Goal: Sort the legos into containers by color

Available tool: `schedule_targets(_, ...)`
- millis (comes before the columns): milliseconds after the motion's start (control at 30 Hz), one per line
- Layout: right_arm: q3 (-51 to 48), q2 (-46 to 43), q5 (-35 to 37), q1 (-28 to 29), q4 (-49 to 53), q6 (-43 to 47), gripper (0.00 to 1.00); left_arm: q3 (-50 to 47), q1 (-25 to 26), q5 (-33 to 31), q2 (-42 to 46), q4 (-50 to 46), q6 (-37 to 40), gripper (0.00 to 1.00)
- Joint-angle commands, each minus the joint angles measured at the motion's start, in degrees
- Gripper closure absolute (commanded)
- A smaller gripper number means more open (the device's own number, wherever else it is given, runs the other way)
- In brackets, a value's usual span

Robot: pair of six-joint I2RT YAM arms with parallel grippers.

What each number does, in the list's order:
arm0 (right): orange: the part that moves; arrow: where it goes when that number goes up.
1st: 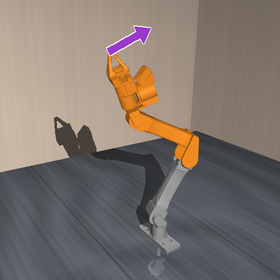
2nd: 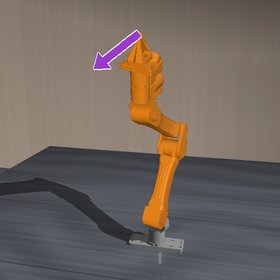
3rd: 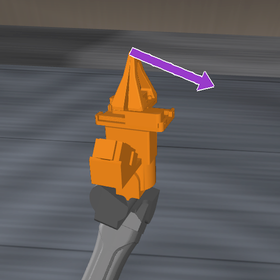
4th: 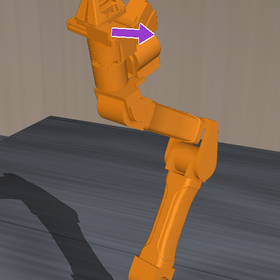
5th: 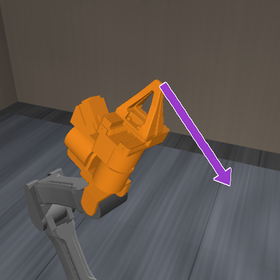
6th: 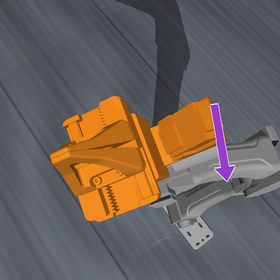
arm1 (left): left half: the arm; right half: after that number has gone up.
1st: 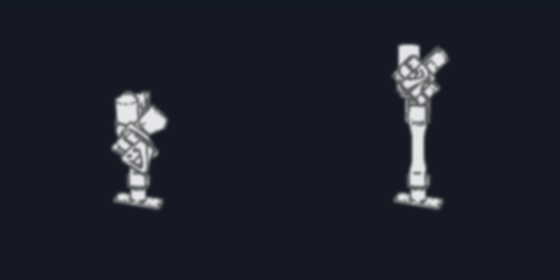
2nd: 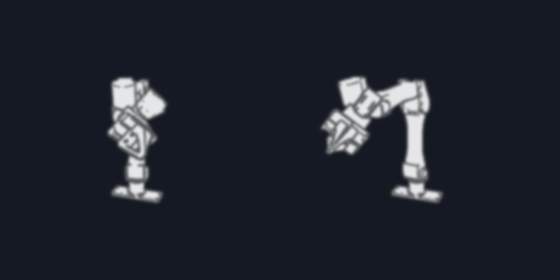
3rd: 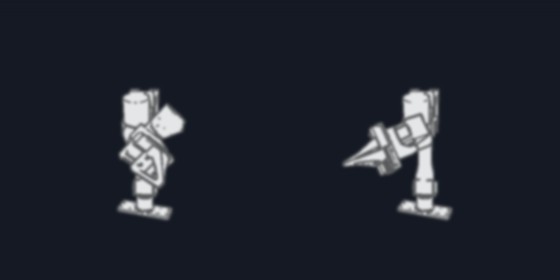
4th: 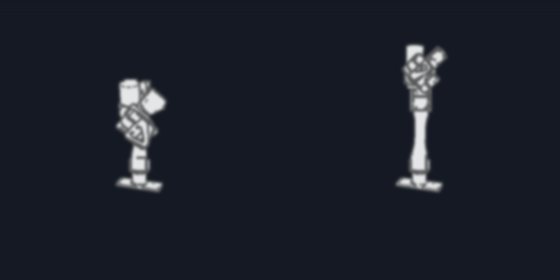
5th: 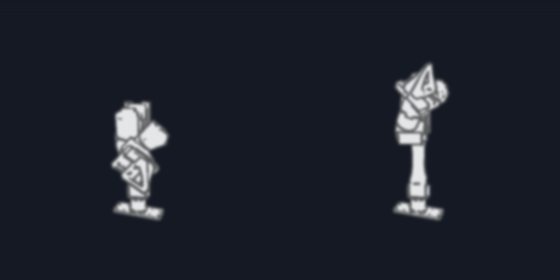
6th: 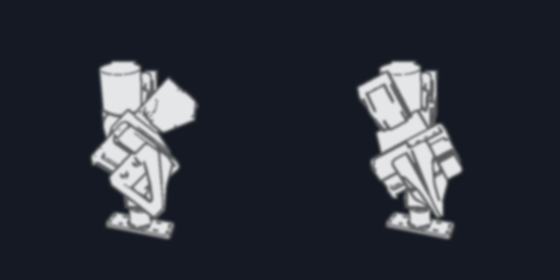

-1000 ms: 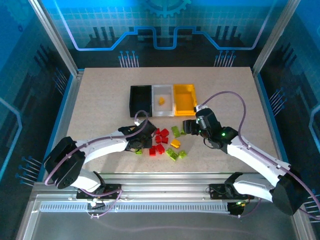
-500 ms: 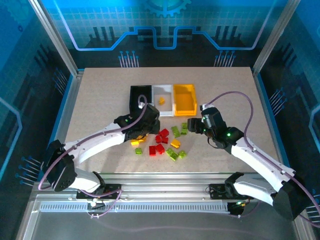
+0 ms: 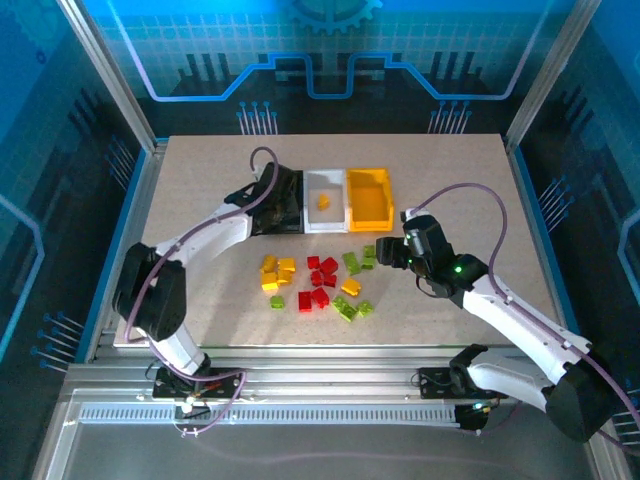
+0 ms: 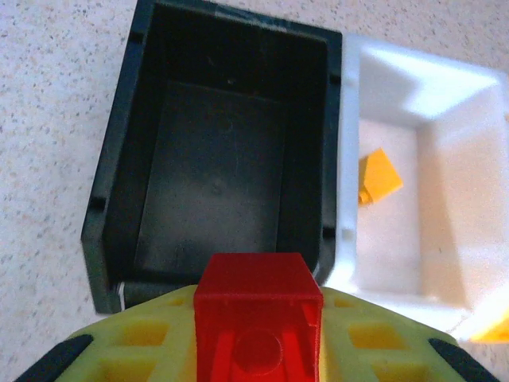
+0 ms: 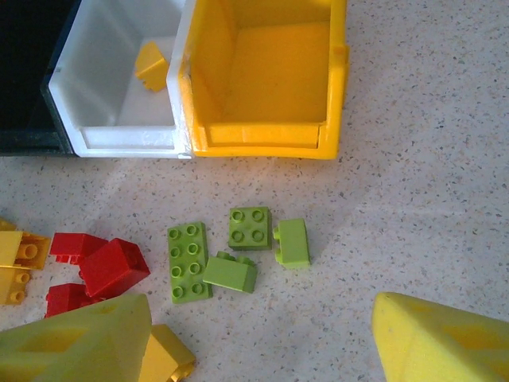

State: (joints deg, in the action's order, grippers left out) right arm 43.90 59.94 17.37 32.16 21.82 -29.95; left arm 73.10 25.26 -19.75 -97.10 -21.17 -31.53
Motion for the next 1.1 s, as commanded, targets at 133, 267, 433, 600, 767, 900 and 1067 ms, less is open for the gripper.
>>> schedule_targets(133, -0.48, -0.69, -0.90, -0.70, 1.79, -1.42, 0.25, 7.11, -1.88, -1.61, -6.98, 0.82, -0.46, 0.56)
schedule_targets(267, -0.65, -0.45, -1.10, -0.70, 2.30, -1.64, 0.24, 8.08, -1.90, -0.33, -7.72, 1.28, -0.97, 0.45)
schedule_targets(433, -0.66, 0.71, -1.80, -0.70, 3.27, -2.51, 0.22, 7.74, -1.81, 2.02, -4.04, 1.39, -1.58, 0.31)
schedule_targets(600, 0.43, 7.31, -3.31, -2.24, 4.34, -3.21, 0.22, 1.38, 0.34, 6.19, 5.14, 4.94, -3.09, 0.01)
schedule_targets(767, 2.94, 18.70, -7.56, -5.25, 0.02, -0.74, 0.29, -6.04, 4.68, 9.37, 12.44, 6.07, -4.57, 0.01)
schedule_targets(900, 5.50, 25.26, -8.10, -5.70, -2.66, 0.98, 0.36, -11.82, 8.61, 9.57, 17.12, 6.40, -5.54, 0.01)
schedule_targets(1067, 9.49, 30.83, -6.90, -6.05, -3.62, 1.74, 0.44, -17.69, 11.23, 10.14, 22.29, 6.05, -6.55, 0.01)
